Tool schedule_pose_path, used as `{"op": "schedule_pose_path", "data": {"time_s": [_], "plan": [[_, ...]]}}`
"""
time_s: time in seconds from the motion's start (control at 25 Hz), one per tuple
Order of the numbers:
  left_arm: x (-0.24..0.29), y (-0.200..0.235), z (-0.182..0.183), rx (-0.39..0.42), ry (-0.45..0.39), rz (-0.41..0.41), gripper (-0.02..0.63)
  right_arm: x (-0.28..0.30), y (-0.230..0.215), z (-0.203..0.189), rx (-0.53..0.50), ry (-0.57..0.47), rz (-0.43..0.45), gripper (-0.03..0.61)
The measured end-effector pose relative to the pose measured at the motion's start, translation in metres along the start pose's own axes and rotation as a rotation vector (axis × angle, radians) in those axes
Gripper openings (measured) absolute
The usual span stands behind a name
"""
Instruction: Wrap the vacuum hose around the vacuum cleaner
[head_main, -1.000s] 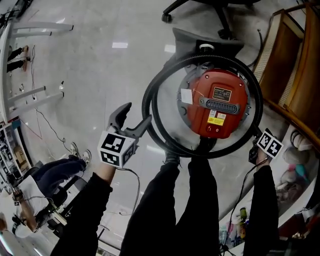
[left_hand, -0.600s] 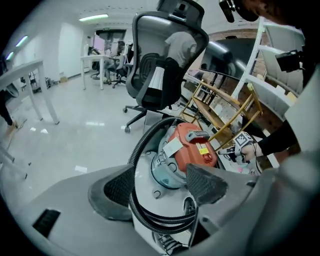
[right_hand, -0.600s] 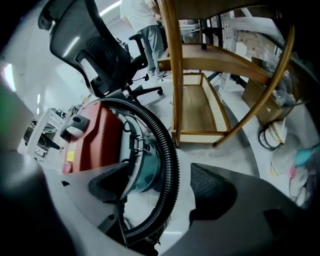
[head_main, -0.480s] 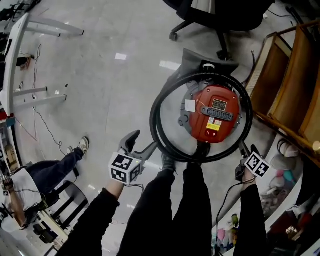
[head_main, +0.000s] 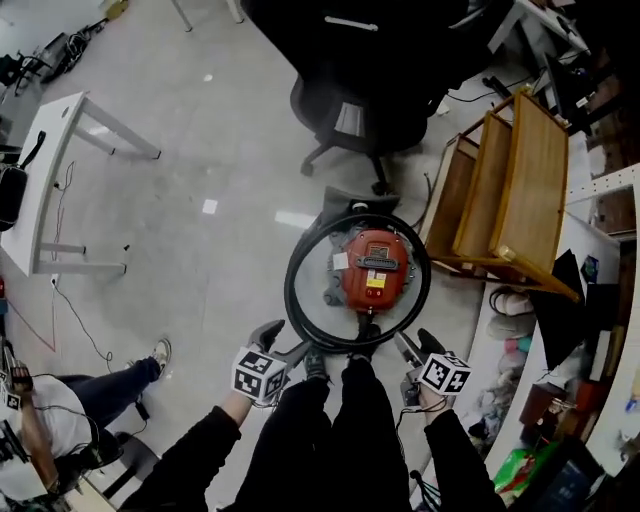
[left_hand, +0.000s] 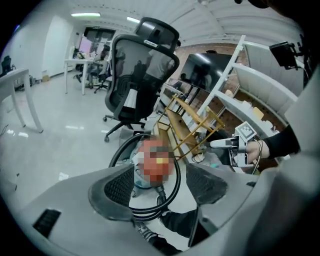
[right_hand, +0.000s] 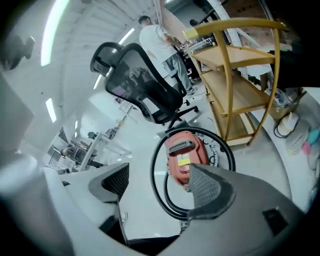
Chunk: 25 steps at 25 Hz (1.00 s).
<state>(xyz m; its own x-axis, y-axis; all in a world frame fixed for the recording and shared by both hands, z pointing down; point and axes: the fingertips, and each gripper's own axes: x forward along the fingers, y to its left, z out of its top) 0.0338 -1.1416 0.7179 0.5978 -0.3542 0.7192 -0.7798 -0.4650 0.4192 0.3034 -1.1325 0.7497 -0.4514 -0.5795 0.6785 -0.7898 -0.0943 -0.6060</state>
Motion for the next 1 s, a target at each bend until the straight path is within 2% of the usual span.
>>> {"op": "schedule_pose_path", "data": {"time_s": [0.2, 0.36, 0.44, 0.52, 0.56, 0.68, 0.8, 0.84, 1.0], "plan": [[-0.058, -0.037, 0.012, 0.039, -0.057, -0.082, 0.337, -0.058, 0.093, 0.005, -0.034, -0.103, 0.029, 0.345], [-0.09, -0.053, 0.023, 0.043, -0.097, -0.167, 0.328, -0.102, 0.134, 0.024, -0.078, -0.235, 0.01, 0.262], [-0.111, -0.061, 0.018, 0.045, -0.111, -0.166, 0.288, -0.122, 0.15, 0.017, -0.1, -0.254, 0.034, 0.193], [-0.124, -0.063, 0.015, 0.043, -0.126, -0.152, 0.202, -0.135, 0.162, 0.007, -0.145, -0.261, 0.061, 0.061], [-0.127, -0.065, 0.016, 0.042, -0.135, -0.146, 0.16, -0.14, 0.166, 0.003, -0.168, -0.262, 0.068, 0.041], [-0.135, -0.076, 0.024, 0.072, -0.164, -0.099, 0.045, -0.156, 0.168, -0.006, -0.22, -0.254, 0.059, 0.024], [-0.141, -0.09, 0.029, 0.192, -0.162, 0.015, 0.021, -0.175, 0.164, -0.01, -0.268, -0.261, 0.042, 0.014], [-0.141, -0.098, 0.03, 0.224, -0.164, 0.029, 0.021, -0.182, 0.163, -0.01, -0.288, -0.269, 0.04, 0.014], [-0.141, -0.149, 0.027, 0.221, -0.186, -0.005, 0.023, -0.215, 0.156, -0.011, -0.401, -0.292, 0.04, 0.014]]}}
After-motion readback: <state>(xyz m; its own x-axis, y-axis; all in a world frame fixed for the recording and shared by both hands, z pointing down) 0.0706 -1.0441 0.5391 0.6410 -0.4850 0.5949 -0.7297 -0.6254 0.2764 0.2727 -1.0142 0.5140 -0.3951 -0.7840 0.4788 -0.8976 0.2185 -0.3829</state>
